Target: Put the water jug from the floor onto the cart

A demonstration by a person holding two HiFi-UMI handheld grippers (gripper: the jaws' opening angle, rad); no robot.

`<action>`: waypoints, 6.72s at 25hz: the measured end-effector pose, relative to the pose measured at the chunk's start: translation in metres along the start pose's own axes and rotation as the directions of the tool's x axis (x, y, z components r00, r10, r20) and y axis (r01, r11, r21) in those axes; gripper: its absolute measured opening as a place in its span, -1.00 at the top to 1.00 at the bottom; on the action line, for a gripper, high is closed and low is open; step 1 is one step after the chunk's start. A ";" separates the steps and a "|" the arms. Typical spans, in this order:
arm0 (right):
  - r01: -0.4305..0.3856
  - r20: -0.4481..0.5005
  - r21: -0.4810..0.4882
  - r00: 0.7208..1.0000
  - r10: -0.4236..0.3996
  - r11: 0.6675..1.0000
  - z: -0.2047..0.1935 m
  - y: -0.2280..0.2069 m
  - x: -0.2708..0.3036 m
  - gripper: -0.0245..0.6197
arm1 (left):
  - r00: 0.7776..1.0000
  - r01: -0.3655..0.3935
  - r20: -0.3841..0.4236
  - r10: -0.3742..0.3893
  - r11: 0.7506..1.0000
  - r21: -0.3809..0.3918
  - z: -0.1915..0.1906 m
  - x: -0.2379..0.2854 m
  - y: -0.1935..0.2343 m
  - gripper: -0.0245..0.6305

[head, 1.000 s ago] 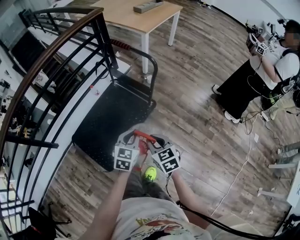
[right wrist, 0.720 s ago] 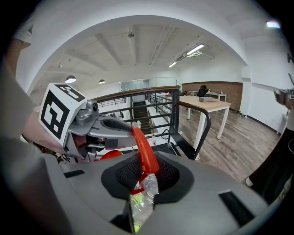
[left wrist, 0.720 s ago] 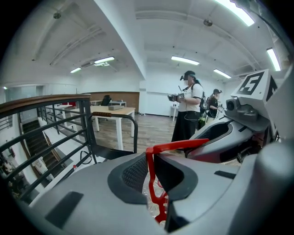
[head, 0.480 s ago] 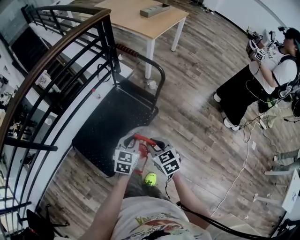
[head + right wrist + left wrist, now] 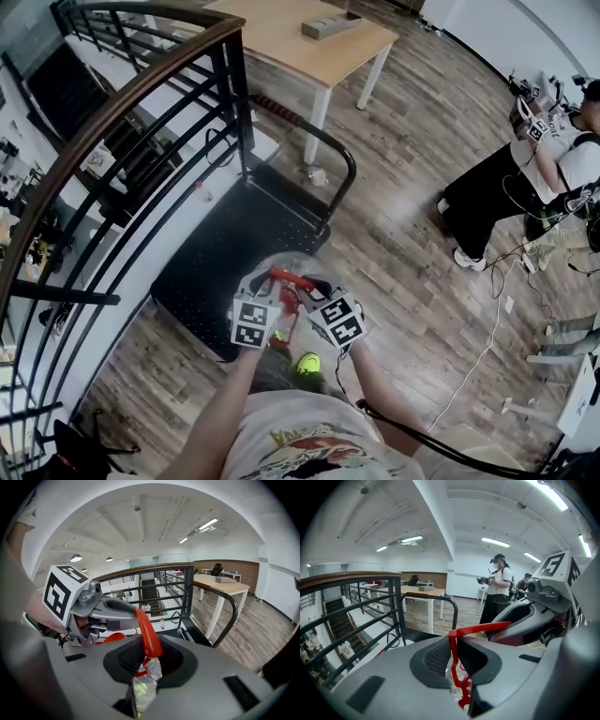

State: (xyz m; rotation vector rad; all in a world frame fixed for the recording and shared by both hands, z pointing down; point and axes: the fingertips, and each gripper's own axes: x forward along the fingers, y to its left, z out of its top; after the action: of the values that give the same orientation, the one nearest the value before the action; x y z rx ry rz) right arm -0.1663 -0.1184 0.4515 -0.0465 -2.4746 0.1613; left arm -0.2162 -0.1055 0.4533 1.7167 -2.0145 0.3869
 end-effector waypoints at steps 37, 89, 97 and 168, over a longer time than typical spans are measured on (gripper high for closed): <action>-0.260 -0.090 -0.102 0.964 0.251 0.960 0.050 -0.036 0.240 0.71 | 0.958 -0.284 -0.088 0.272 0.942 -0.180 -0.055 0.085 0.219 0.81; -0.187 -0.009 0.082 0.982 0.188 0.979 0.053 -0.148 0.368 0.70 | 0.961 -0.277 -0.076 0.267 0.940 -0.201 -0.063 0.222 0.302 0.80; -0.170 0.001 0.118 0.985 0.172 0.978 0.056 -0.161 0.376 0.54 | 0.963 -0.269 -0.075 0.259 0.939 -0.216 -0.059 0.236 0.306 0.80; -0.237 0.225 0.066 0.950 0.218 0.969 0.184 -0.136 0.220 0.83 | 0.981 -0.164 0.069 0.183 0.960 -0.225 0.092 0.145 0.204 0.89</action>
State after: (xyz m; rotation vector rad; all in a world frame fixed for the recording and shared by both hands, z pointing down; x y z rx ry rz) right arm -0.4525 -0.2562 0.4595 -0.2909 -2.6701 0.3985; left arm -0.4478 -0.2369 0.4664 1.4525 -2.1898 0.1393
